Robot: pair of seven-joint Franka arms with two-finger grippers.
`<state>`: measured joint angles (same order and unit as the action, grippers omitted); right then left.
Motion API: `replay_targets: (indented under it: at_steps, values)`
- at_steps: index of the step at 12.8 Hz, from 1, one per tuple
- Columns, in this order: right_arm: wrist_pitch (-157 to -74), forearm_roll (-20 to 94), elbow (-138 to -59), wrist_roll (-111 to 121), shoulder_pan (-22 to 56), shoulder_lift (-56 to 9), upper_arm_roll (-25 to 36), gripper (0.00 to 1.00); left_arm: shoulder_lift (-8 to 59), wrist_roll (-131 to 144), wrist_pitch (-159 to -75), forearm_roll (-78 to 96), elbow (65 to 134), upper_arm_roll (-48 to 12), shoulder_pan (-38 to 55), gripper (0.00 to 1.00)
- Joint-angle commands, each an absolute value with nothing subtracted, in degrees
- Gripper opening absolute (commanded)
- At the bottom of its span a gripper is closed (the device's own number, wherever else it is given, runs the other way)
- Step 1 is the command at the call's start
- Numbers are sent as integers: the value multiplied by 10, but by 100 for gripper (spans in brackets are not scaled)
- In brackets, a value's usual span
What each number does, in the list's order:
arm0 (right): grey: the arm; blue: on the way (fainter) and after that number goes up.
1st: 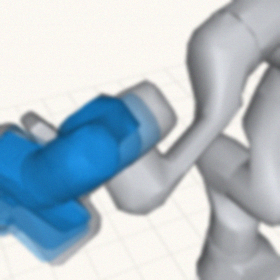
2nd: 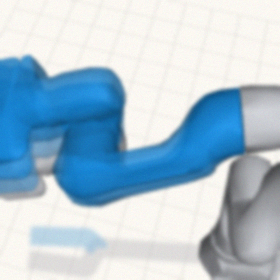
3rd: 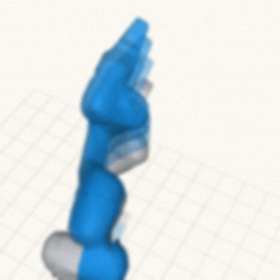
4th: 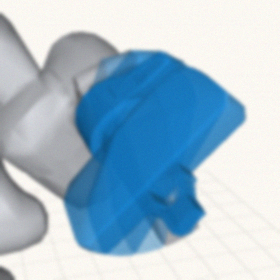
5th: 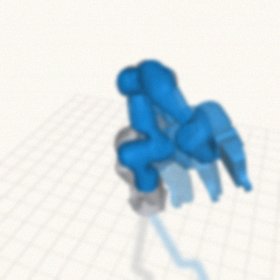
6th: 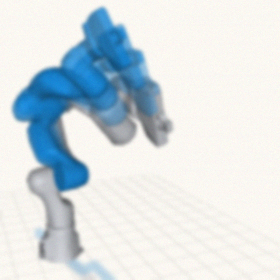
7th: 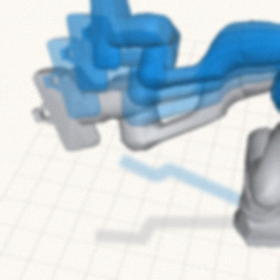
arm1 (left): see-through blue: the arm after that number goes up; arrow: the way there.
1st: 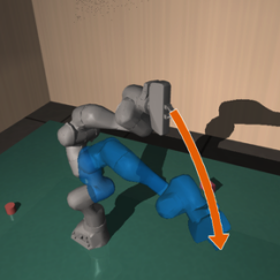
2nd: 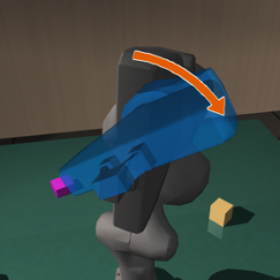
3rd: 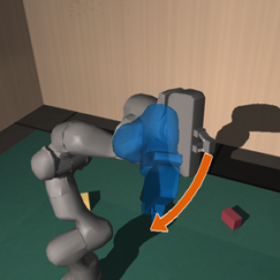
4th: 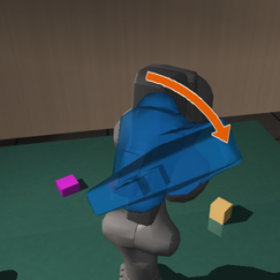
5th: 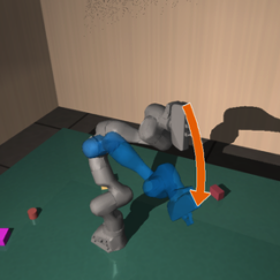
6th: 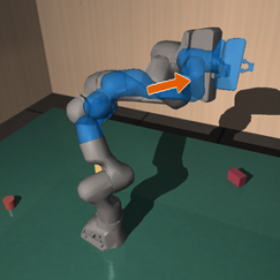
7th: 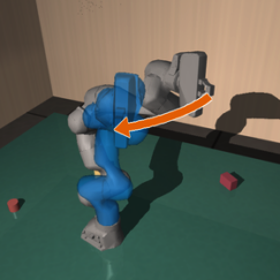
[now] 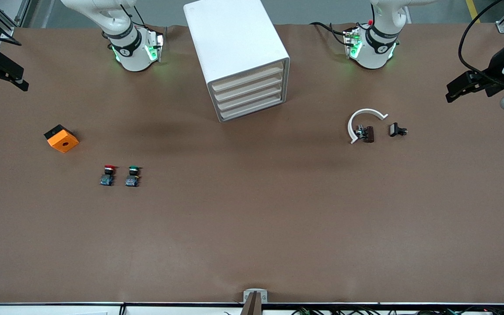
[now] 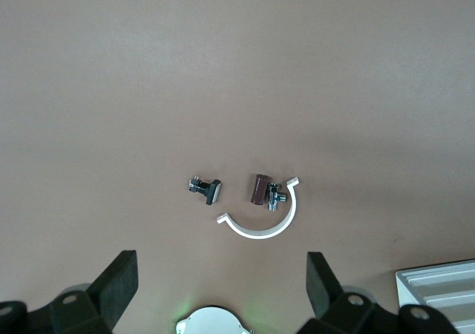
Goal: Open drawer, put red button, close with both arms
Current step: 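Reach the left gripper toward the drawer handle while the right gripper reaches buttons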
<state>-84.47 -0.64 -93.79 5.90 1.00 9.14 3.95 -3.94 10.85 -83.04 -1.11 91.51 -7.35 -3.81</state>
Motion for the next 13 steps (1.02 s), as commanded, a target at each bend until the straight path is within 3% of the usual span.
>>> replay_targets:
  at_steps: [1, 5, 13]
  values:
    - [-845, -15, -939, 63, 6, 98, 34, 100, -31, 100, -820, -20, 898, -75, -40, 100]
    - [-846, -15, -939, 63, 6, 98, 34, 100, -1, 98, -820, -18, 895, -75, -39, 100]
    - [-851, -15, -939, 60, 30, 50, 34, 100, 170, 147, -861, 11, 882, -83, -5, 100]
